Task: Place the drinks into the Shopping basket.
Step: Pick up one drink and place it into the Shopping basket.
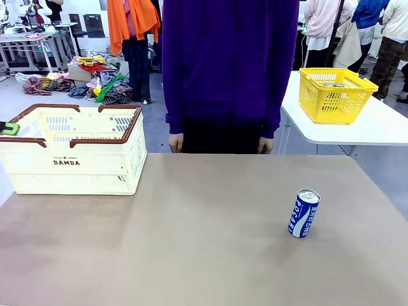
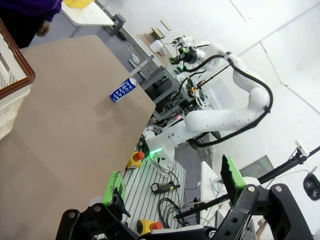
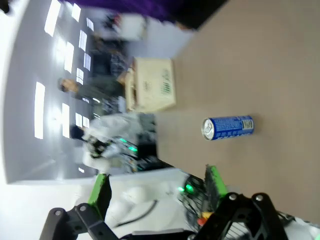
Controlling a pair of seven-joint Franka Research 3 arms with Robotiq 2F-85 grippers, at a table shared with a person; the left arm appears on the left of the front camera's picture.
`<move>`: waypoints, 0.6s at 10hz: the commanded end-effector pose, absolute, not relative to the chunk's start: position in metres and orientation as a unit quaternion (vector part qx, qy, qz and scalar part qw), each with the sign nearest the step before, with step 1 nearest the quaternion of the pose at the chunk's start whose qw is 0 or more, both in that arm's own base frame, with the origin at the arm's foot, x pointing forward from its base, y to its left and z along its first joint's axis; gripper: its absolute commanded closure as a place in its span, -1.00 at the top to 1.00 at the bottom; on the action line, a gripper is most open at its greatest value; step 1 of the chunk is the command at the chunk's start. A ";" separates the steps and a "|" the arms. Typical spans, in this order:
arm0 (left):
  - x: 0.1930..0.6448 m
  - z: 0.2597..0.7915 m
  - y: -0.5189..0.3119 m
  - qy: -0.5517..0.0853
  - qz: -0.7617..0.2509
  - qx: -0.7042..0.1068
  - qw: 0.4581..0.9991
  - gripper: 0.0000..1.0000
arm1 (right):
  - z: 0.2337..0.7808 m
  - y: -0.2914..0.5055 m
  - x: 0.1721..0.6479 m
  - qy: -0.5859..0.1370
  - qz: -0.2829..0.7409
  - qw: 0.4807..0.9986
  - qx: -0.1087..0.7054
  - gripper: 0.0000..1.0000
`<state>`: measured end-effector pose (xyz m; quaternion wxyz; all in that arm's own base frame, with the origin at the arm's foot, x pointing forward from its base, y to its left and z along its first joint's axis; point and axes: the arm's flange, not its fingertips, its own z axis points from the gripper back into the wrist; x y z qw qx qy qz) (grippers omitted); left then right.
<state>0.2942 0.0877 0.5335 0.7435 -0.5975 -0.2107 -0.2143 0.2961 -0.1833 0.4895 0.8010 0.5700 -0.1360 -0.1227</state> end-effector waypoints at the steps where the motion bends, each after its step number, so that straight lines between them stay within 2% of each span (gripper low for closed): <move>1: 0.292 0.536 0.086 -0.216 -0.212 -0.607 0.735 1.00 | 0.528 -0.097 0.352 -0.064 -0.051 0.885 0.459 1.00; 4: 0.292 0.536 0.086 -0.216 -0.212 -0.607 0.735 1.00 | 0.519 0.048 0.377 -0.030 0.039 0.968 0.246 1.00; 6: 0.292 0.536 0.086 -0.216 -0.212 -0.607 0.735 1.00 | 0.496 0.097 0.361 -0.052 0.092 0.984 0.144 1.00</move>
